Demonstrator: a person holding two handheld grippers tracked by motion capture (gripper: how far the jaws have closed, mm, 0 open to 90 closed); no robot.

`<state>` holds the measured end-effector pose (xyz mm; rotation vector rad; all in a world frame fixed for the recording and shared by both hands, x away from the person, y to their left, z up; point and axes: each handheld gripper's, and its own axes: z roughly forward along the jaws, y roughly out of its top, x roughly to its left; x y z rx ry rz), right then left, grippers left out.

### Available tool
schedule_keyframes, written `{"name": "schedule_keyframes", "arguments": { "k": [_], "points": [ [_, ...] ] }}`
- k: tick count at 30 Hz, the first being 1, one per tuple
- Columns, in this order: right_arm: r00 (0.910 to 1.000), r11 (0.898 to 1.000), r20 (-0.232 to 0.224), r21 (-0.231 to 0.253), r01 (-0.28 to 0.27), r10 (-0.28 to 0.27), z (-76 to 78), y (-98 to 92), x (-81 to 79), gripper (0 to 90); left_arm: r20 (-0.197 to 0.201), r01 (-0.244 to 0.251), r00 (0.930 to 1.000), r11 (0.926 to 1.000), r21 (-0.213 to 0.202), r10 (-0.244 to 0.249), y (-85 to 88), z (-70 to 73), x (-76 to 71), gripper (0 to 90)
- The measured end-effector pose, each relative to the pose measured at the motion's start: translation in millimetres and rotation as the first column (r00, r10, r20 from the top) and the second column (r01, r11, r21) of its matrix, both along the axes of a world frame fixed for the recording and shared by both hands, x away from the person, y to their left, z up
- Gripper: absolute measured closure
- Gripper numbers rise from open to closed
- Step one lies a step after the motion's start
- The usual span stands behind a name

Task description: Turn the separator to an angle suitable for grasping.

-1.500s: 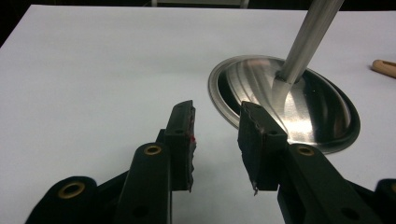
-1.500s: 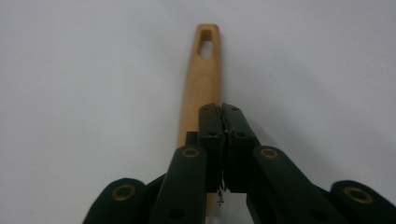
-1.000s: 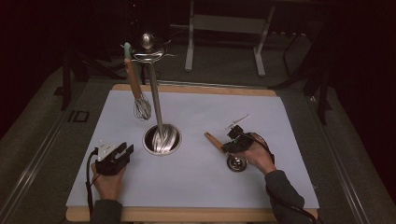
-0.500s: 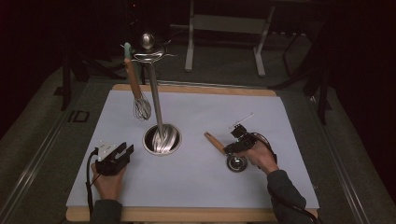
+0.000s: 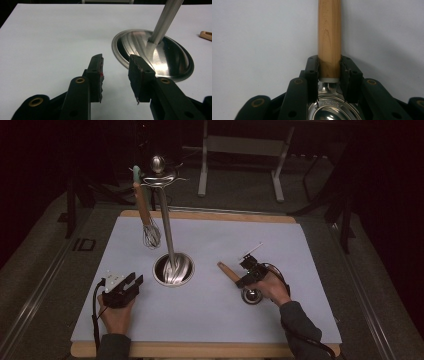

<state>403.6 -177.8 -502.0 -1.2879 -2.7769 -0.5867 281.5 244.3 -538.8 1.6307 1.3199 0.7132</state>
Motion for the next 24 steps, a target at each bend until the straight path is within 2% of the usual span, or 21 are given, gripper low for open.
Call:
{"name": "schedule_keyframes", "arguments": {
  "k": [4,7,24],
  "points": [
    [0.9999,1.000,0.016,-0.020,0.004,-0.004,1.1,4.3,-2.6,70.5,0.000,0.000,1.0000,1.0000,0.000,0.000,0.0,0.0,0.0,64.7],
    [0.9997,1.000,0.023,0.005,0.013,-0.013,2.8,4.5,-3.8,71.1,0.000,0.000,1.0000,1.0000,-0.001,0.000,0.2,0.0,0.0,64.7],
    [0.9971,0.999,0.071,0.037,-0.030,0.027,11.7,14.5,-10.7,71.1,0.000,0.000,1.0000,1.0000,-0.001,0.000,0.1,0.0,0.0,64.7]
  ]
}}
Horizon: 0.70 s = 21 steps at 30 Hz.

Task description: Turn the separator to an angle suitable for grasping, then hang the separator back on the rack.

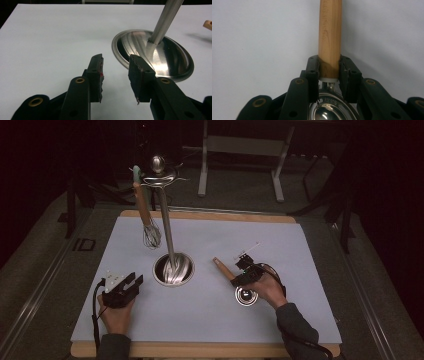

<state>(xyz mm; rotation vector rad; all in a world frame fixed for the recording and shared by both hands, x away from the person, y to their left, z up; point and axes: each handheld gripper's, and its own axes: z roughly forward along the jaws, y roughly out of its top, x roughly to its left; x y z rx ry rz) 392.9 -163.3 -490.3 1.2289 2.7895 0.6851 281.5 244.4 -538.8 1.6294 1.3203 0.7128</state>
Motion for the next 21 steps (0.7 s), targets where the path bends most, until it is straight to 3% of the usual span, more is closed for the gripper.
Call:
{"name": "schedule_keyframes", "arguments": {
  "k": [21],
  "points": [
    [0.9992,0.999,0.040,0.047,-0.005,0.003,12.8,1.4,-2.7,71.0,0.000,-0.002,1.0000,1.0000,0.002,0.002,-0.1,0.0,0.1,64.6]
  ]
}}
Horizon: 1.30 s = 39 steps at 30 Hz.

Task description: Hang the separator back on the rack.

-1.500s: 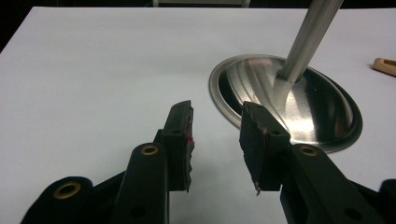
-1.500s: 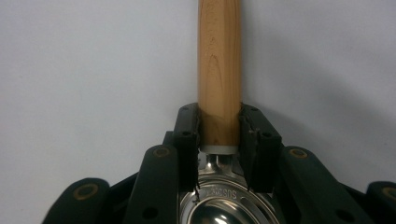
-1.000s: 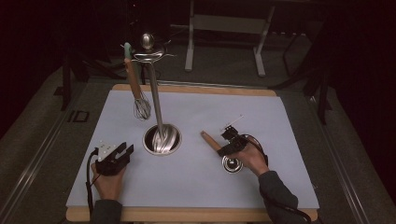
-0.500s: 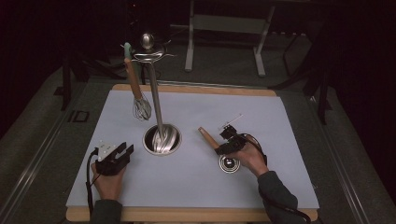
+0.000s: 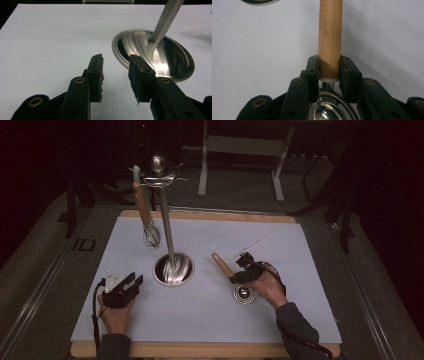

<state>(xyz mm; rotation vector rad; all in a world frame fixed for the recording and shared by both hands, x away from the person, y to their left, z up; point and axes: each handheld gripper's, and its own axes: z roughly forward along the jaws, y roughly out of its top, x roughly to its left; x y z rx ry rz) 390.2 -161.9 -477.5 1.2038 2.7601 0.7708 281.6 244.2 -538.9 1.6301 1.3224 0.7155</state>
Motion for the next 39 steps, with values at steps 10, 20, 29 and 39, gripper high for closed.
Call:
{"name": "schedule_keyframes", "arguments": {
  "k": [10,20,29,39],
  "points": [
    [0.9989,0.999,0.046,0.039,-0.006,0.004,5.7,-1.7,-1.0,71.0,0.001,0.001,1.0000,1.0000,0.001,-0.001,-0.2,0.0,-0.1,64.2],
    [0.9944,0.997,0.100,0.059,-0.038,0.032,9.3,1.1,-3.9,71.0,0.001,0.001,1.0000,1.0000,0.002,-0.001,-0.3,-0.1,-0.1,64.1],
    [0.9855,0.995,0.164,0.078,-0.059,0.046,16.0,3.9,-6.9,71.0,0.001,0.001,1.0000,1.0000,0.003,-0.001,-0.5,0.0,-0.1,64.0],
    [0.9739,0.993,0.220,0.092,-0.078,0.056,19.7,8.5,-10.8,71.0,0.001,0.001,1.0000,1.0000,0.002,-0.001,-0.4,0.0,-0.1,63.9]
  ]
}}
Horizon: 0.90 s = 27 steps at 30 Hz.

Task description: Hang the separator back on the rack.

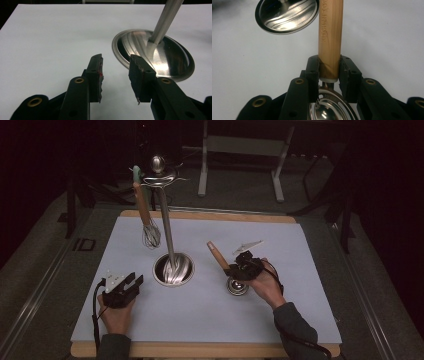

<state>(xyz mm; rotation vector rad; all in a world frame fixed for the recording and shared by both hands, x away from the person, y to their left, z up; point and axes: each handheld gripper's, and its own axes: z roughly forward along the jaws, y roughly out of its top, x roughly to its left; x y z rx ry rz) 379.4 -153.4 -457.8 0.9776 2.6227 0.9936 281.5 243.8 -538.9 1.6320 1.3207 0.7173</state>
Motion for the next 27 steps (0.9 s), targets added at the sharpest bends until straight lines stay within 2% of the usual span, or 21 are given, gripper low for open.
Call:
{"name": "schedule_keyframes", "arguments": {
  "k": [11,27],
  "points": [
    [0.9989,1.000,0.044,0.021,-0.017,0.016,3.9,3.8,-3.7,71.0,0.000,0.000,1.0000,1.0000,0.000,0.000,0.0,0.0,0.0,63.9],
    [0.9975,0.998,0.065,0.047,-0.030,0.027,10.7,6.9,-9.2,71.0,0.000,0.000,1.0000,1.0000,-0.001,0.000,0.1,0.0,0.0,63.9]
  ]
}}
